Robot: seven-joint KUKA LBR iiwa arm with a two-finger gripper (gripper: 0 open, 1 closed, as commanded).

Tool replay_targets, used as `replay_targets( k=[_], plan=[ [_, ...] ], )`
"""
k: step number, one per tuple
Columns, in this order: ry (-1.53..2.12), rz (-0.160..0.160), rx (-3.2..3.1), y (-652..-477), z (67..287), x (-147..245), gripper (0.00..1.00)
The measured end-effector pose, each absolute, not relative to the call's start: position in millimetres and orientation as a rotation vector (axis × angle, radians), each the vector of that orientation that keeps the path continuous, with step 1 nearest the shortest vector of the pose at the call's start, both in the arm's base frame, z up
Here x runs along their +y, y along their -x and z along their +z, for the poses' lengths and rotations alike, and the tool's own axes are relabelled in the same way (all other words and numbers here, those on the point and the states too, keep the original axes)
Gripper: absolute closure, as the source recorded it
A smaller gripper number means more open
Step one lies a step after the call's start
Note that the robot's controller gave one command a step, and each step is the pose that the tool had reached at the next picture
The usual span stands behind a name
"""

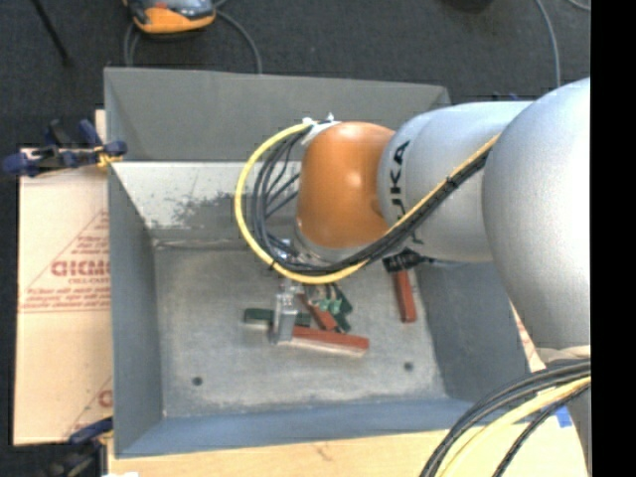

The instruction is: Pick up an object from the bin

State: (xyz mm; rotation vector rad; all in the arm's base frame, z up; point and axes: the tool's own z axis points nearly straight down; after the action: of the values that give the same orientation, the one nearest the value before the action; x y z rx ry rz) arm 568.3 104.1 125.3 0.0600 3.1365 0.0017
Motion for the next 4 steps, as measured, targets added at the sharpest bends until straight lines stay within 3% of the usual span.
replay_targets(
  k=[1,2,3,4],
  plan=[
    [-0.498,0.002,3.101,-580.5,79,94,1.00],
    [-0.499,0.002,3.101,-580.5,79,94,1.00],
    [-0.505,0.001,3.101,-595.8,103,111,1.00],
    [-0.533,0.003,3.094,-583.4,123,91,1.00]
  ],
)
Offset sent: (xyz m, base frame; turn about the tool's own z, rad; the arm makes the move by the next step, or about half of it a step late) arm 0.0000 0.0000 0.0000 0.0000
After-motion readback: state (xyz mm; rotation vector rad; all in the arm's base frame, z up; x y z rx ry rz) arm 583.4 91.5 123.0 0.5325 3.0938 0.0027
